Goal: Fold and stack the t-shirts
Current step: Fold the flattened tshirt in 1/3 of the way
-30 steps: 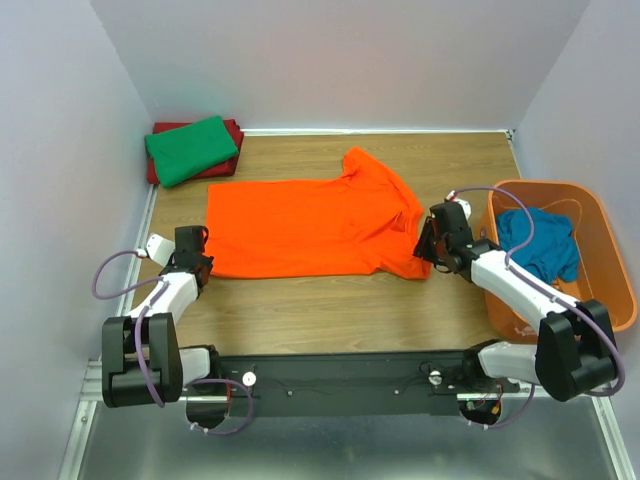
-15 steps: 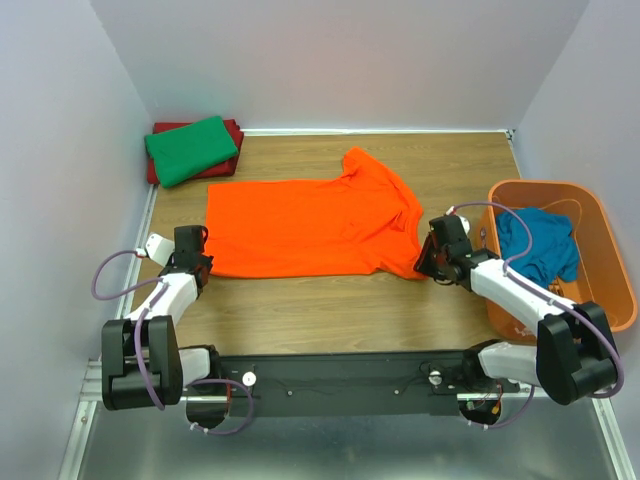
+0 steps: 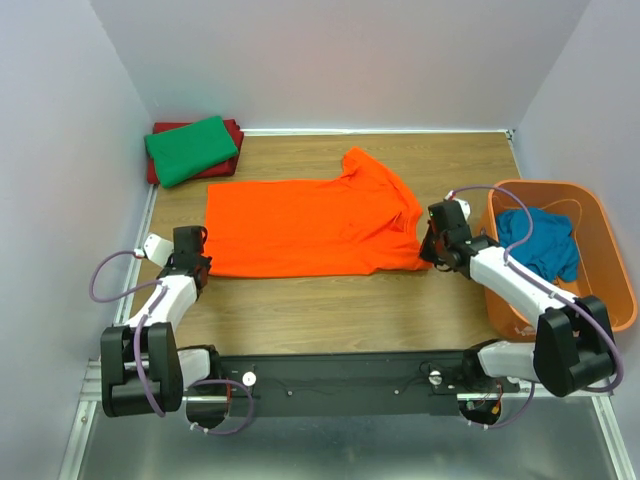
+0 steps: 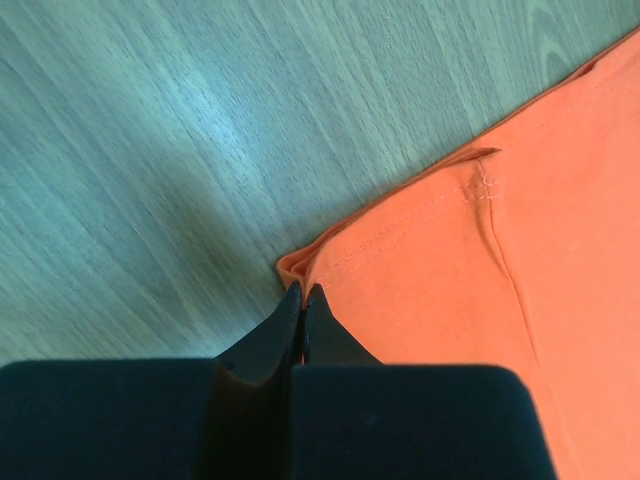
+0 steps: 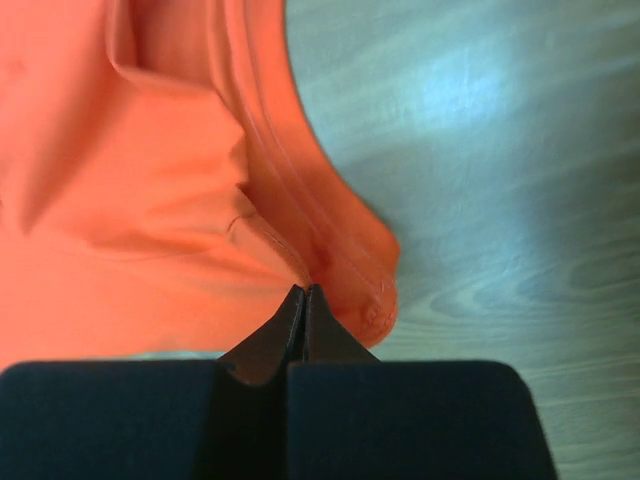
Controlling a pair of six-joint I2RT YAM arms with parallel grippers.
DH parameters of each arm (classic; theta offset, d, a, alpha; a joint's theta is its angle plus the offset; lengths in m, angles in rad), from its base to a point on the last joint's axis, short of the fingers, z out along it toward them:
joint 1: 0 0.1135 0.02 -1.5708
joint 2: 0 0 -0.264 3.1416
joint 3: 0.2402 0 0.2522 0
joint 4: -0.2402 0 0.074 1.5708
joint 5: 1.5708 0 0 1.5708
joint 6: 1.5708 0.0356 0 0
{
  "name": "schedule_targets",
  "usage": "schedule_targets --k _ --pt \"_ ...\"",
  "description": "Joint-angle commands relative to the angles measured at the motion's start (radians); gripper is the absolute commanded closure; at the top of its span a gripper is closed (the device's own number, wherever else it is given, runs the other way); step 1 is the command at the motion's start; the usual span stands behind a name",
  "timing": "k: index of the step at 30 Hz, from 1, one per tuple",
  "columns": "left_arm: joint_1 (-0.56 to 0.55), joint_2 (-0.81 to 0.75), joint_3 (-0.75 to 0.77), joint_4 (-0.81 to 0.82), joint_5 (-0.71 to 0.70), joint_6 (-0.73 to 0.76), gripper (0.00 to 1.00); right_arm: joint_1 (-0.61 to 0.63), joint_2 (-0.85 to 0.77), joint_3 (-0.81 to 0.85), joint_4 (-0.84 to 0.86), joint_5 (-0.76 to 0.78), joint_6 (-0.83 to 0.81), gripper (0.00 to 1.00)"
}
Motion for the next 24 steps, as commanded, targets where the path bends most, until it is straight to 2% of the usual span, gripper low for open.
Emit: schedule_targets --k 1,7,16,19,21,22,23,24 --pt "0.006 -0.035 0.022 -0.044 -0.079 0.004 1.00 -0.008 0.018 0.073 -0.081 0.087 -0.053 0.99" --pt "0.006 -0.066 0.035 -0.102 -0.117 -0.007 1.00 -0.008 -0.008 0.114 -0.148 0.119 -0.061 0.99" --pt "0.006 -0.146 0.015 -0.173 -0.137 -0.029 1.00 -0.008 -0.037 0.085 -0.207 0.088 -0.050 0.93" --pt "0.006 -0.179 -0.005 -0.174 -0.130 -0.032 1.00 -0.007 -0.037 0.070 -0.207 0.047 -0.036 0.84" --pt "0.006 -0.192 -0.012 -0.176 -0.113 -0.035 1.00 -0.007 -0.048 0.068 -0.210 0.029 -0.026 0.75" --pt "0.006 -0.193 -0.014 -0.177 -0.108 -0.035 0.98 -0.007 -0.057 0.065 -0.210 0.024 -0.021 0.71" --pt "0.006 -0.201 -0.012 -0.185 -0.104 -0.033 0.94 -0.007 -0.071 0.059 -0.208 0.019 -0.012 0.59" --pt "0.006 -0.203 -0.009 -0.189 -0.104 -0.035 0.83 -0.007 -0.077 0.056 -0.210 0.013 -0.009 0.52"
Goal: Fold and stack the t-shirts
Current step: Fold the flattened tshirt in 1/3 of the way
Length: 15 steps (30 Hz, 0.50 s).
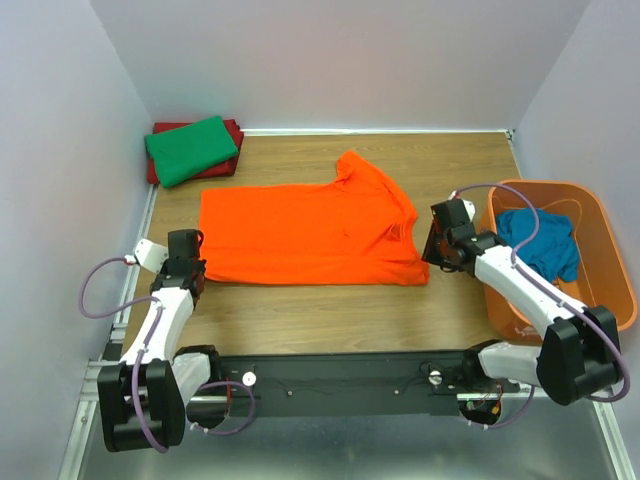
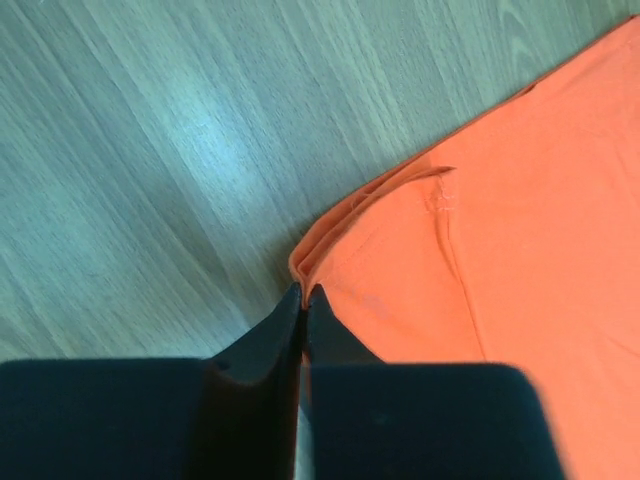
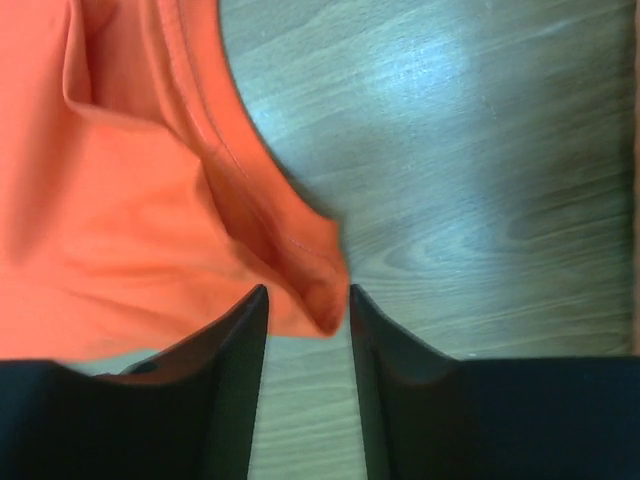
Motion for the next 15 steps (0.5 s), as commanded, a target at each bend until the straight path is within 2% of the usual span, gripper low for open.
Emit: schedule_targets --k 1,3,7,11,15 --pt "0.006 -0.028 -0.012 -0.037 -0.045 -0.017 0.76 -0.007 -0.051 -0.019 -0.035 -0.031 0.031 0.47" --pt "0.006 -0.040 -0.001 -0.049 -0.048 -0.014 0.62 -0.008 -0.077 -0.009 -0.033 -0.061 0.031 0.42" --pt "0.006 -0.088 0.036 -0.079 -0.071 0.003 0.52 -0.005 -0.061 0.037 -0.021 -0.124 0.029 0.45" --pt "0.006 -0.129 0.118 -0.128 -0.125 0.030 0.50 0.018 -0.021 0.067 0.042 -0.177 0.054 0.46" --pt "0.005 -0.132 0.197 -0.090 -0.071 0.119 0.53 0.068 0.036 0.060 0.177 -0.217 0.107 0.49"
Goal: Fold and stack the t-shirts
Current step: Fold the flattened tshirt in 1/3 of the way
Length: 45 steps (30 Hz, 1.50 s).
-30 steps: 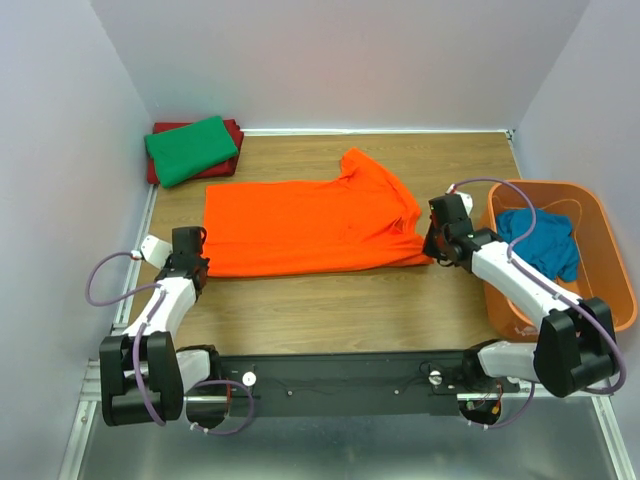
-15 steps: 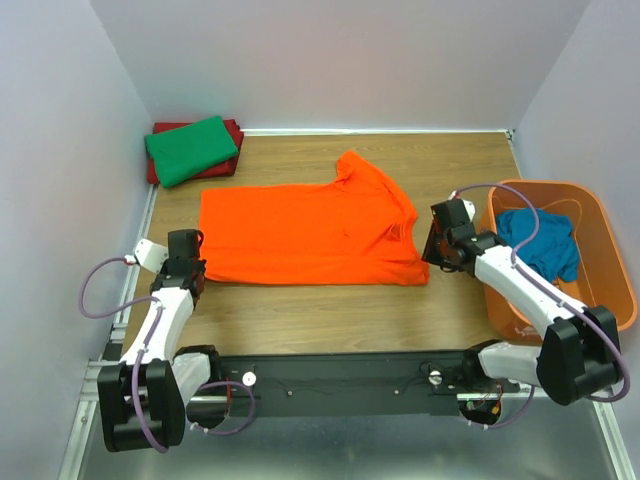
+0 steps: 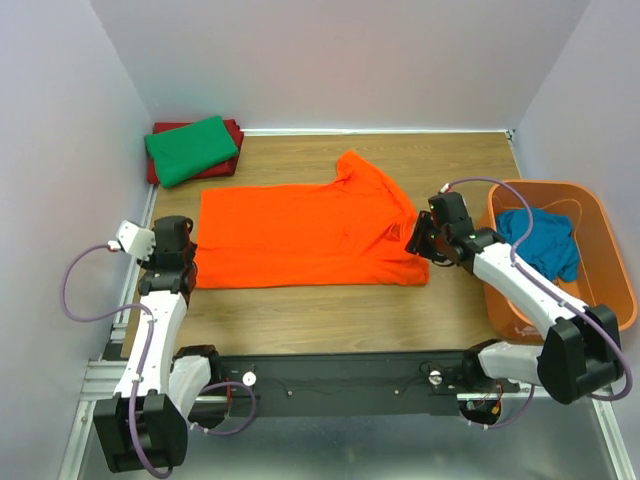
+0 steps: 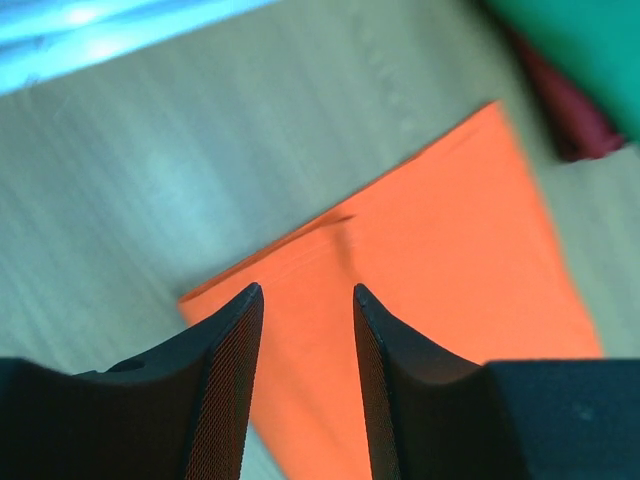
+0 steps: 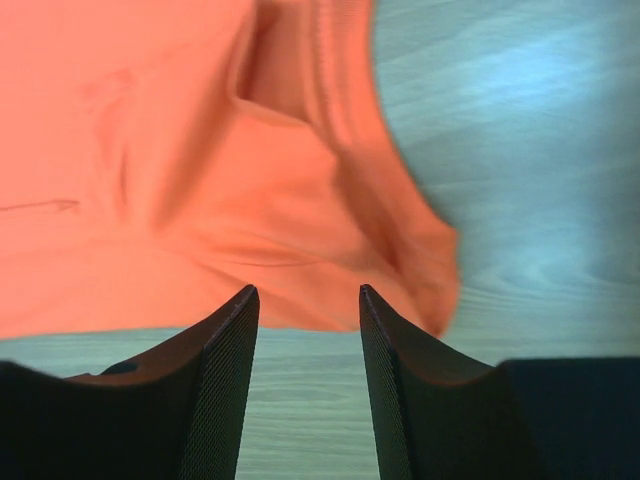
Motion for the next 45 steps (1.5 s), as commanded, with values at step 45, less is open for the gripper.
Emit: schedule_targets --k 45 --pt "-0.471 0.280 -0.200 0.272 0.169 -0.205 0.59 -0.101 -0.067 -0.373 0.110 0.122 0.484 0.18"
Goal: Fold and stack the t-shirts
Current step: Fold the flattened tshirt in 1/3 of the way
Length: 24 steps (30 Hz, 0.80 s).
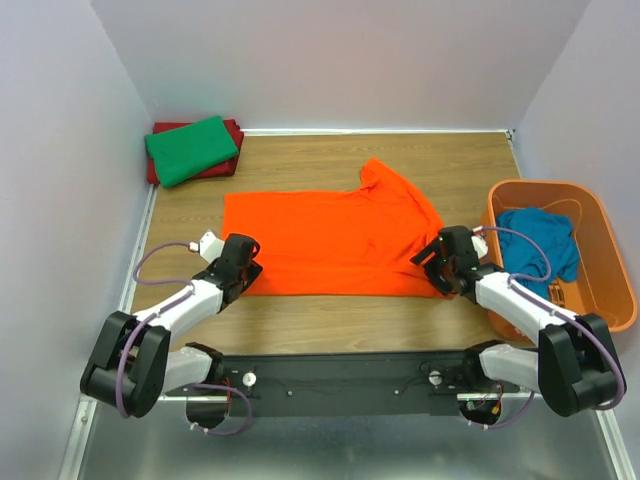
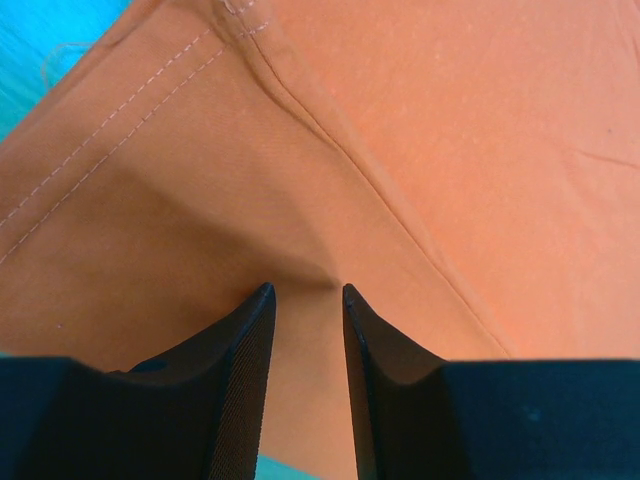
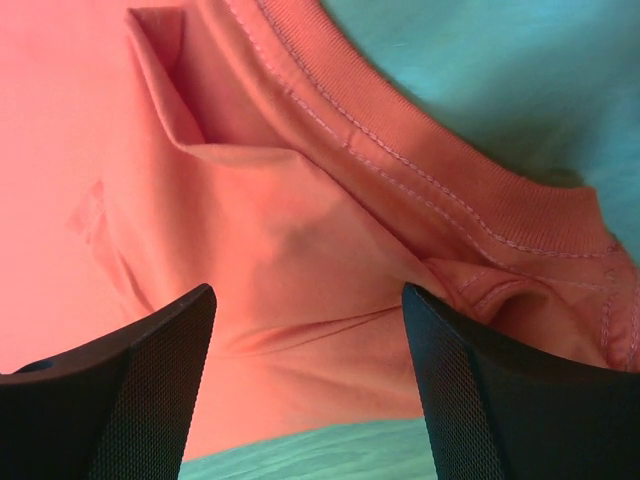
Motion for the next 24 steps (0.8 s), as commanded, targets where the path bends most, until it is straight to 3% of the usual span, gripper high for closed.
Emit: schedule_targets --k 1,7,12,18,24 --pt "-0.051 -0.049 -0.023 -0.077 -0.004 -0.049 0.59 -0.031 -0.029 -0.028 -0.193 0.067 0.005 0.18" --pt "-0.060 -0.131 -0.023 -0.135 0.008 -0.034 0.59 -0.043 -0.095 0.004 -0.238 0.074 -0.039 0.16" --pt "-0.060 -0.161 0.074 -0.186 -0.018 0.035 0.54 -0.043 -0.025 0.159 -0.236 0.002 -0.209 0.16" --pt "-0.043 -0.117 0.290 -0.166 -0.039 0.287 0.48 0.032 0.134 0.385 -0.233 0.015 -0.373 0.20" --pt "0.029 -0.045 0.428 -0.086 0.095 0.507 0.48 0.156 0.346 0.516 -0.233 0.092 -0.415 0.50"
